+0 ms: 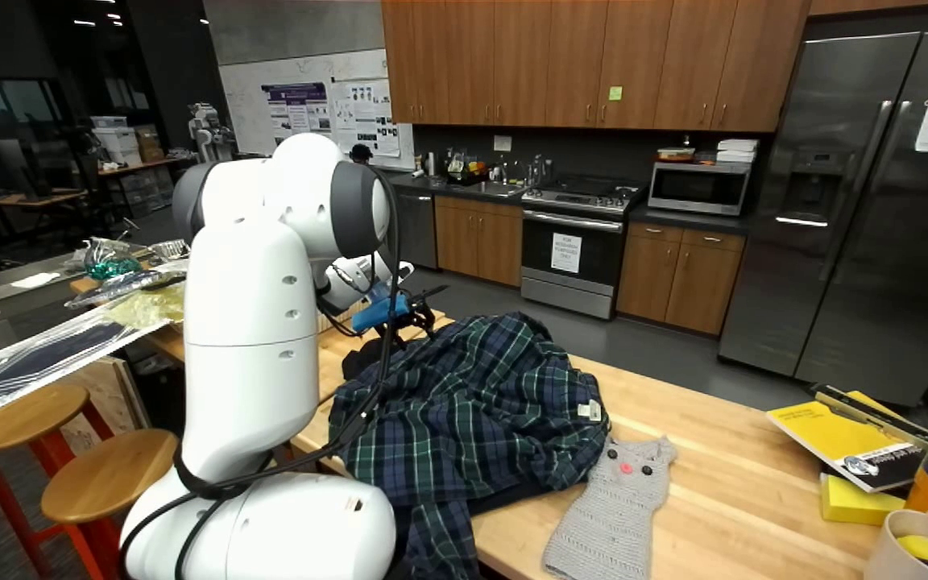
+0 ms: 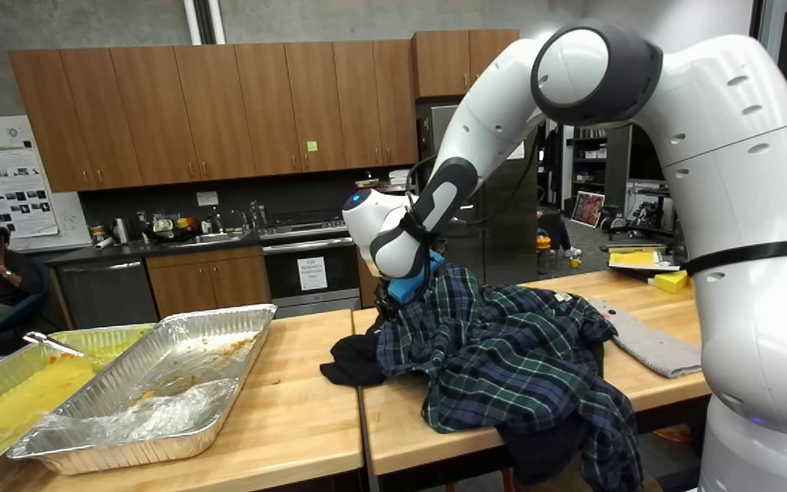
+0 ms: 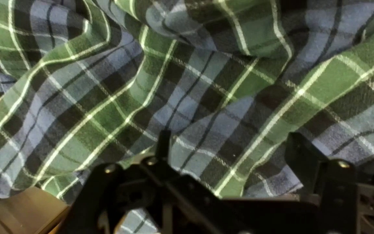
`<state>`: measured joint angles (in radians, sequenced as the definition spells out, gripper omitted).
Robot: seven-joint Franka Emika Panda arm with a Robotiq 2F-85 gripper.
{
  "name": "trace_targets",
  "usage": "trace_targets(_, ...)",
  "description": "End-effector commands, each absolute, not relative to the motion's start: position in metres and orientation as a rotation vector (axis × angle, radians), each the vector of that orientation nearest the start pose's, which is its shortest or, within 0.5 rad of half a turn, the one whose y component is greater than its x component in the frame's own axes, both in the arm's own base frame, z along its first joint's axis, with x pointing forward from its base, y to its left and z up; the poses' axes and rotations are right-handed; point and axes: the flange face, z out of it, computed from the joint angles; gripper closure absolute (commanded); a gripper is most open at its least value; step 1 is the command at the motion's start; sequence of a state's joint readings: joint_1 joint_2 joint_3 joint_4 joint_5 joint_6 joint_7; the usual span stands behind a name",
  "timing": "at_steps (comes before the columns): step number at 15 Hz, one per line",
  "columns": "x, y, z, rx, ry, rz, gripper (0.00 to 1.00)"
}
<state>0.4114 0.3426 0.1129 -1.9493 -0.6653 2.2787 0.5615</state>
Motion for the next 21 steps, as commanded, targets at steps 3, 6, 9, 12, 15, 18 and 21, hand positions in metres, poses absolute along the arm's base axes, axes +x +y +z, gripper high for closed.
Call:
trace_targets(3, 0.549, 0.275, 0.288, -3.529, -0.580, -0.346, 0.00)
trace_targets(6, 0.551, 0.276, 0.277, -3.529, -0.590, -0.323, 0.00)
trace_targets(9, 0.551, 0.281, 0.271, -3.521, -0.626, -0.309, 0.00)
trace_targets(12, 0.551, 0.288, 0.269, -3.506, -0.663, -0.322, 0.30)
trace_targets(15, 0.551, 0.291, 0.269, -3.493, -0.674, -0.335, 0.56)
trace_targets(18, 0.550, 0.292, 0.270, -3.482, -0.675, -0.346, 0.78)
trace_targets(21, 0.550, 0.292, 0.271, -3.471, -0.678, -0.362, 0.99)
